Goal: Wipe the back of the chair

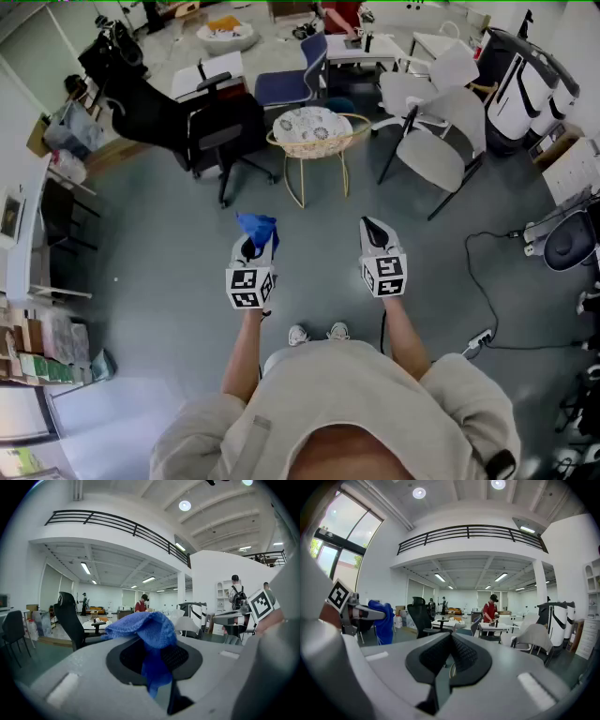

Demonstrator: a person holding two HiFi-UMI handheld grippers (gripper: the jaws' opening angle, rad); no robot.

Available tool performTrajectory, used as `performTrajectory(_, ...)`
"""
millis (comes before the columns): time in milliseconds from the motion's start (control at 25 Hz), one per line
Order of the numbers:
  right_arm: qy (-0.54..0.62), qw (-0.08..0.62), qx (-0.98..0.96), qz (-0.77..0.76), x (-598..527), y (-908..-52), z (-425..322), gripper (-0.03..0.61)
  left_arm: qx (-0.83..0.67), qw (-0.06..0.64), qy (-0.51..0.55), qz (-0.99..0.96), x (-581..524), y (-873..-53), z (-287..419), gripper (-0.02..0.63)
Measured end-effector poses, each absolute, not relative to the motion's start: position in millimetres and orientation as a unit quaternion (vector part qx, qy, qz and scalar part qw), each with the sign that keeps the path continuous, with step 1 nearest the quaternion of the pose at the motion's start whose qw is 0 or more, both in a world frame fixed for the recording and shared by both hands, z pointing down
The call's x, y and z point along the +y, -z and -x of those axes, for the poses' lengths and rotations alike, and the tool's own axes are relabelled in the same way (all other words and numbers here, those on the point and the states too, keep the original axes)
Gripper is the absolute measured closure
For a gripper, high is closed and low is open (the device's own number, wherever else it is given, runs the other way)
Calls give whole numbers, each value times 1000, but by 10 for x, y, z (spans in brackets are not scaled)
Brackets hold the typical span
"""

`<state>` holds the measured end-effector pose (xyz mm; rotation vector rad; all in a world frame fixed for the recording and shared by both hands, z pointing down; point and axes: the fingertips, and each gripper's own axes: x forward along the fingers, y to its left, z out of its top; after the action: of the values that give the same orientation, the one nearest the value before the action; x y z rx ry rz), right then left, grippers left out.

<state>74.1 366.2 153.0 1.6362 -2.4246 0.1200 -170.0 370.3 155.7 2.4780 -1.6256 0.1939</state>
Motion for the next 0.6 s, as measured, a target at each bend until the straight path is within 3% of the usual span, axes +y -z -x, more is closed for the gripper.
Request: performTrajectory(600,-37,100,-840,-532,3607,-1551,-1132,578,-554,91,-72,-824,3691,-1642,1206,534)
